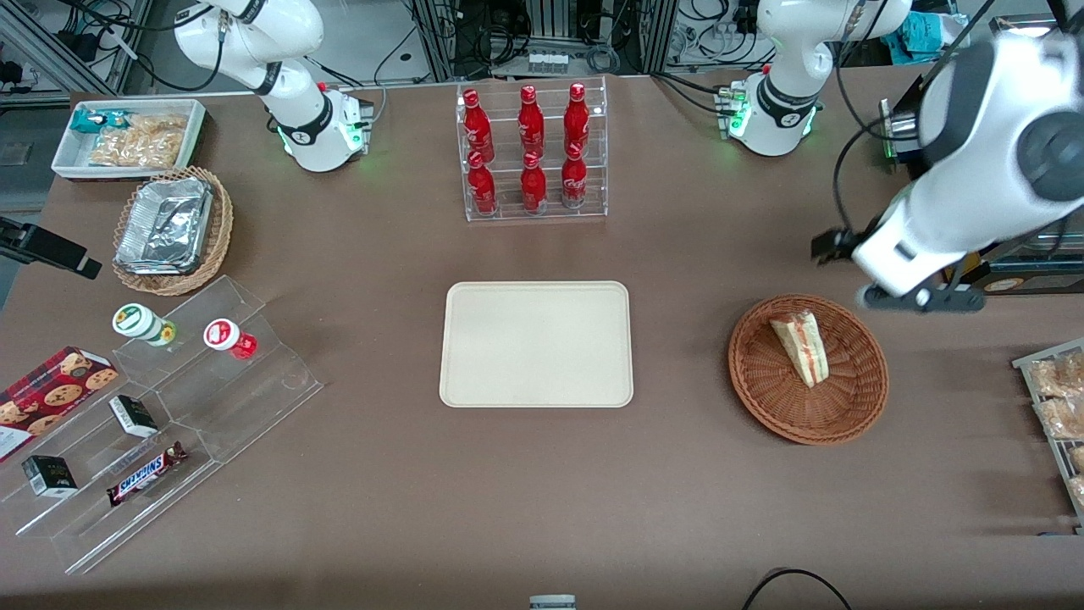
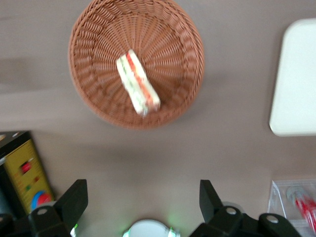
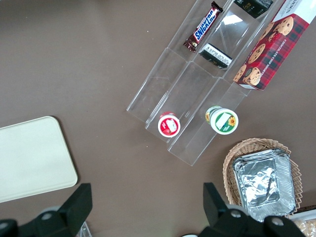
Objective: Place sandwich from basket to tray
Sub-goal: 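Move the left gripper down over the sandwich in the wicker basket, then close the left gripper on the sandwich and lift it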
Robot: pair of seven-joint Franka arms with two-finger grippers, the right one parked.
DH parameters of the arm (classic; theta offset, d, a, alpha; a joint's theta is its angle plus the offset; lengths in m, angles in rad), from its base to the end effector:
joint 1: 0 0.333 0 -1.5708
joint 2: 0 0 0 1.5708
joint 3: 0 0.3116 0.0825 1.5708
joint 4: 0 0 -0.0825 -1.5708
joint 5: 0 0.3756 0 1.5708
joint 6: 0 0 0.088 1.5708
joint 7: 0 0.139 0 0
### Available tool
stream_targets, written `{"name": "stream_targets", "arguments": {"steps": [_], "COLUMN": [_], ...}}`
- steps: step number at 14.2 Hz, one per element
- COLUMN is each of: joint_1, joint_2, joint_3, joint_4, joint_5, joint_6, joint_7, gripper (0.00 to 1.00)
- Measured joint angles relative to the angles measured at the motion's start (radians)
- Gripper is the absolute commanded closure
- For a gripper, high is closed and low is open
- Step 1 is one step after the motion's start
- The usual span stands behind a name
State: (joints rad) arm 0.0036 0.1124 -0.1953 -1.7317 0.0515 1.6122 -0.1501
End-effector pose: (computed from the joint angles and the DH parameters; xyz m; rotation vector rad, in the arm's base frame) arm 0.5461 -0.0955 0.4571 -3.0541 0.0779 0.3396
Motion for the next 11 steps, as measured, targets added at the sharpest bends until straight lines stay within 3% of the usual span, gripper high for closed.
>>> {"name": "stream_targets", "arguments": {"steps": [5,11], "joint_1": [0.019,0.043], "joint_2": [0.091,0.186], "joint_3": [0.014,0.042], "joint_4": [-0.285,-0.34], "joint_5": [0.0,0.0], "joint_6": [0.442,0.583], "joint_7": [-0.263,-0.39], "gripper": [0.0,0.0]}}
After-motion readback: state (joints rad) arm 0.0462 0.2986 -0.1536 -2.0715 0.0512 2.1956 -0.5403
